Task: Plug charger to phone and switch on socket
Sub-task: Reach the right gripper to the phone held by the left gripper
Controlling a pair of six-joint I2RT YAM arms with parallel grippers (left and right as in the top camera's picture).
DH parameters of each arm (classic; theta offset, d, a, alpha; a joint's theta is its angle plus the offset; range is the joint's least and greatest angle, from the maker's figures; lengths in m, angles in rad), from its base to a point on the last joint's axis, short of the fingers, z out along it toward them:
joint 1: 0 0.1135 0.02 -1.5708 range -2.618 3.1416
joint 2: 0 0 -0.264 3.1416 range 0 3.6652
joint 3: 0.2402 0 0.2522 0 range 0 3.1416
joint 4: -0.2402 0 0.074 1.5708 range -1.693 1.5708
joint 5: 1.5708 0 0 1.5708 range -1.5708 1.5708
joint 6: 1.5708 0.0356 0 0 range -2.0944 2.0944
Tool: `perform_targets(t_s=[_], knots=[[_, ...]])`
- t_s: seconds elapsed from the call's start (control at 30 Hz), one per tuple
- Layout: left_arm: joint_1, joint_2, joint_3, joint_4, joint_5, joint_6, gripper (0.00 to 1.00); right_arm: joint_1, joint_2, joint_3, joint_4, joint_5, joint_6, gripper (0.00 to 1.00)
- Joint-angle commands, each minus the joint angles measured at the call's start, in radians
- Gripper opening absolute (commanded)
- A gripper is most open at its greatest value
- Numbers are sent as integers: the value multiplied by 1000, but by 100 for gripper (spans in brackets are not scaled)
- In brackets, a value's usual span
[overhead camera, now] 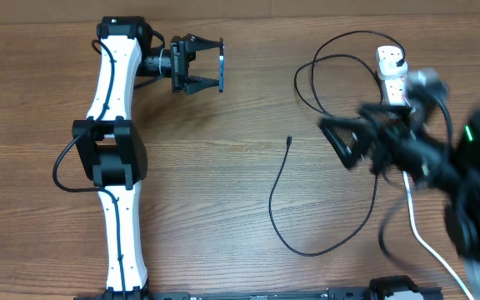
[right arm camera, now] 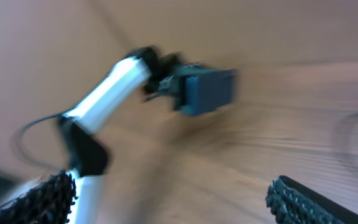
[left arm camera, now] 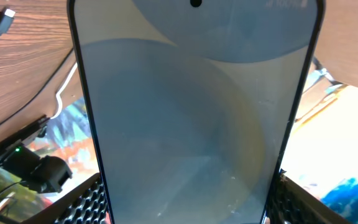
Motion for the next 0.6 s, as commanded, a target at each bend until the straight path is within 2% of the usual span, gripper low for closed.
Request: perform_targets(t_s=[0.0, 0.07, 0.13, 0.23, 0.3, 0.4, 0.57], knots=[[-24, 8, 33, -3, -14, -14, 65, 42, 118, 42, 34, -293, 26, 96], [-39, 8, 33, -3, -42, -14, 66, 97, 172, 45, 18, -156, 31, 94], [-57, 8, 33, -3, -70, -16, 65, 188, 218, 45, -20, 153, 78, 94], [-84, 8, 33, -3, -128, -52, 66, 322, 280, 45, -62, 602, 277, 93], [-98, 8, 33, 0, -174, -78, 66, 386, 314, 45, -54, 691, 318, 93], [-119, 8, 33, 20, -238, -101, 66, 449, 358, 45, -15, 724, 331, 93], [-167, 8, 33, 20, -313, -119, 66, 484, 434, 44, -13, 826, 493, 89]])
